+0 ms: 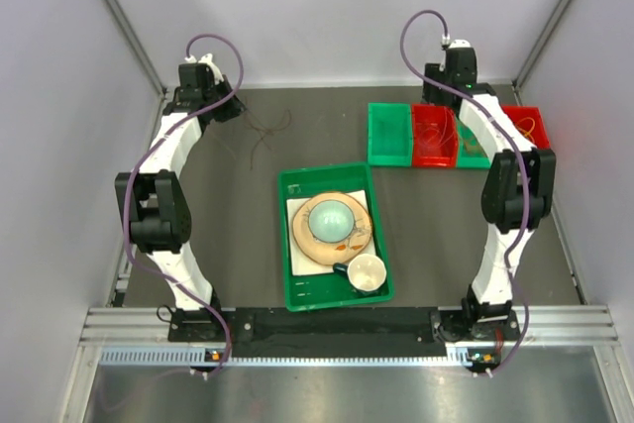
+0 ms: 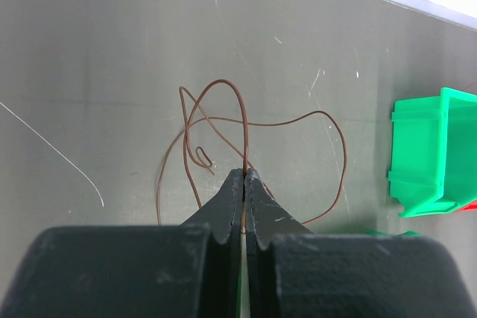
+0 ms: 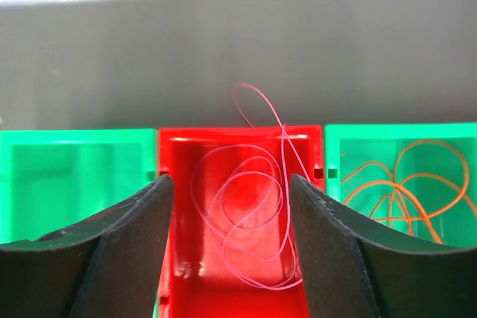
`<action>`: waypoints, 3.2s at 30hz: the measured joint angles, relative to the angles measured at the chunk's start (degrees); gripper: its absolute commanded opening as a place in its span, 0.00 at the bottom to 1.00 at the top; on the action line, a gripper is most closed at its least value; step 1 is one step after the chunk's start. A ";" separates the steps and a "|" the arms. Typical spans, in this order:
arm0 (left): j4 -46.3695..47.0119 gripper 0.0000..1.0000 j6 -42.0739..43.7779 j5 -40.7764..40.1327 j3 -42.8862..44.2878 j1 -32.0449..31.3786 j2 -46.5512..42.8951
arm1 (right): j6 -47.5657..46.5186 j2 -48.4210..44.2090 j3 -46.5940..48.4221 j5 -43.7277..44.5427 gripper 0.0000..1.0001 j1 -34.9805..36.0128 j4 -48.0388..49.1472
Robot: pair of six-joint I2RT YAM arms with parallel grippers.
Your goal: Untangle the cables
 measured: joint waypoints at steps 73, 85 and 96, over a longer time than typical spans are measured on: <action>0.11 0.00 0.02 0.04 -1.40 -0.11 -0.96 | 1.14 -16.35 -23.85 1.73 0.00 0.02 5.40; 0.00 0.00 0.07 -0.13 -1.40 -0.11 -1.84 | 0.74 -5.38 -13.60 2.86 0.70 -0.07 2.56; 0.09 0.00 0.04 0.33 -1.40 -0.11 -1.84 | 7.52 -21.09 -25.44 1.25 0.57 -9.49 8.61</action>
